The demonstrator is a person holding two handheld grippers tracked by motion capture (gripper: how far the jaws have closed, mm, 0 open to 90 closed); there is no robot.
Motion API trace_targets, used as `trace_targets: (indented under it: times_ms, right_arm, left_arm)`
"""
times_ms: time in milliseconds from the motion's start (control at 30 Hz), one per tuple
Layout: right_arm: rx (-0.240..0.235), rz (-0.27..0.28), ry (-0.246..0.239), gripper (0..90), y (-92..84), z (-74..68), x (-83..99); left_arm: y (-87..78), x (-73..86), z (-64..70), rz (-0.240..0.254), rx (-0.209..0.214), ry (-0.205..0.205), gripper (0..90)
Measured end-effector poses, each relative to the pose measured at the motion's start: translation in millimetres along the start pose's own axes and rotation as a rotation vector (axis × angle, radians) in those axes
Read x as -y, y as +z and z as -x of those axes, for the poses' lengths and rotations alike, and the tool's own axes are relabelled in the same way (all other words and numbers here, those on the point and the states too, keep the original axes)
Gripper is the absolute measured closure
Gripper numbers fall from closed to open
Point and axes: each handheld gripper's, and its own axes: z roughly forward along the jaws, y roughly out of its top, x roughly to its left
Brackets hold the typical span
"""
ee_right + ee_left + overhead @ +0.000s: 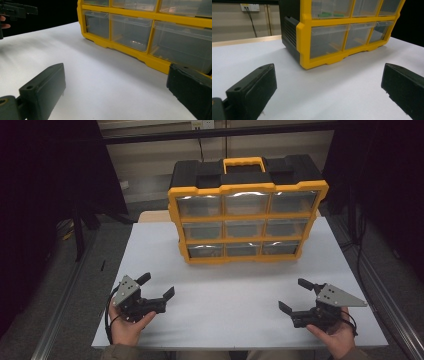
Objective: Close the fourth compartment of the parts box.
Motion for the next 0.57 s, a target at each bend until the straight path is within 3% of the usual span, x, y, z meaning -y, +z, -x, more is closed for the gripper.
trace_targets:
  times_ms: [567]
  right_arm:
    - [0.000, 0.000, -0.003, 2.1, 0.4, -0.1, -0.1]
  left_arm:
    - [0.7, 3.1, 1.8, -0.005, -0.001, -0.012, 0.1]
